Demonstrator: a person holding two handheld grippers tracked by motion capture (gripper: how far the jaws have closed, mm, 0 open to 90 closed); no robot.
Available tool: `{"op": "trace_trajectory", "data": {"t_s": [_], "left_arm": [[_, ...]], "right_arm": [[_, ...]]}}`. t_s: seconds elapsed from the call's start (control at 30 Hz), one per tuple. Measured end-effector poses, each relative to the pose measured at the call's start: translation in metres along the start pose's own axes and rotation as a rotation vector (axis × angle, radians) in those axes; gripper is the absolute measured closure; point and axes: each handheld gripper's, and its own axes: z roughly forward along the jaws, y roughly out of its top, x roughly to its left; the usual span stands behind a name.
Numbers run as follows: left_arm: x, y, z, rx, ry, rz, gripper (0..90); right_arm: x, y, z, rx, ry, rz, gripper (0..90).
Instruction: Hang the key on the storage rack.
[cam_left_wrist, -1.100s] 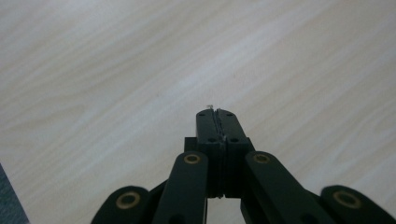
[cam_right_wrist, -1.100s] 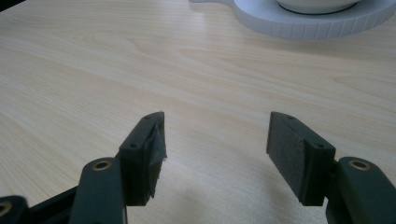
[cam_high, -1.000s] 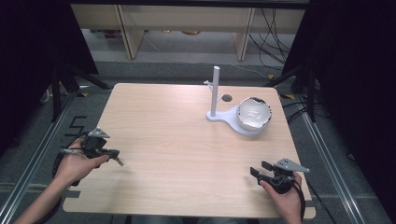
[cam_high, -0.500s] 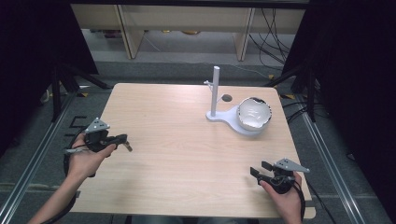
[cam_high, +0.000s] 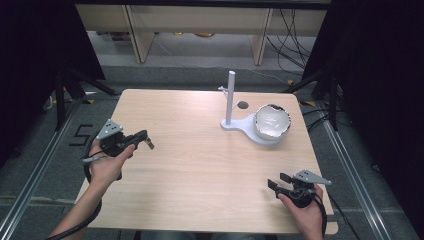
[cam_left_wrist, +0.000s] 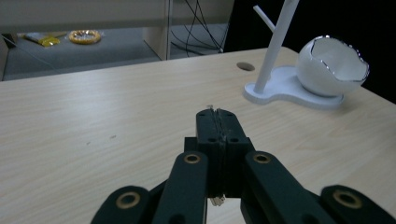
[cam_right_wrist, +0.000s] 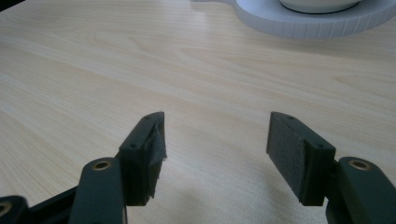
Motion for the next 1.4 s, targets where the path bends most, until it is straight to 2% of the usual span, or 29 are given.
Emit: {"op": "trace_trajectory", "data": {"t_s": [0.07,0.13,0.17,0.3,0.63,0.93,0.97,1.0,1.03,1.07,1.13,1.17,1.2,1.27,1.4], "left_arm": [[-0.003,0.001,0.003,-0.026,0.010,-0.022,88.7],[-0.007,0.004,0.006,-0.052,0.021,-0.027,88.7],[-0.010,0.006,0.008,-0.071,0.023,-0.034,88.8],[-0.017,0.014,0.016,-0.107,0.020,-0.028,88.7],[-0.036,0.034,0.047,-0.132,-0.013,0.028,88.8],[-0.045,0.047,0.066,-0.143,-0.026,0.043,88.8],[-0.046,0.047,0.068,-0.142,-0.027,0.045,88.8],[-0.047,0.047,0.070,-0.140,-0.030,0.045,88.8],[-0.049,0.048,0.072,-0.140,-0.031,0.038,88.8],[-0.049,0.048,0.073,-0.137,-0.031,0.043,88.8],[-0.051,0.049,0.076,-0.134,-0.030,0.040,88.8],[-0.052,0.049,0.078,-0.132,-0.032,0.042,88.8],[-0.053,0.050,0.079,-0.132,-0.033,0.043,88.8],[-0.054,0.051,0.083,-0.132,-0.031,0.046,88.8],[-0.058,0.053,0.091,-0.129,-0.032,0.045,88.8]], "right_arm": [[0.000,0.000,0.000,0.000,-0.002,0.001,38.3],[0.000,0.000,0.000,0.001,-0.002,0.000,38.3],[0.000,-0.001,0.002,-0.019,0.009,-0.003,38.3],[0.000,0.000,0.001,-0.005,-0.001,-0.008,38.3],[0.000,0.000,0.000,-0.004,0.002,0.000,38.3],[0.000,0.000,0.000,-0.014,0.003,-0.005,38.3],[0.003,-0.001,-0.001,-0.004,0.003,0.031,38.3],[0.003,-0.001,-0.001,-0.007,0.004,0.035,38.3],[0.000,0.000,-0.001,-0.024,-0.005,-0.009,38.4],[0.003,-0.001,-0.002,-0.005,0.004,0.031,38.4],[0.000,-0.001,-0.001,-0.019,0.001,-0.006,38.4],[0.001,-0.001,0.000,-0.035,0.010,0.017,38.5],[0.001,-0.001,0.000,-0.035,0.010,0.017,38.5],[0.000,-0.001,-0.001,-0.035,-0.004,-0.007,38.5],[0.000,-0.001,-0.001,-0.037,-0.006,-0.009,38.5]]}}
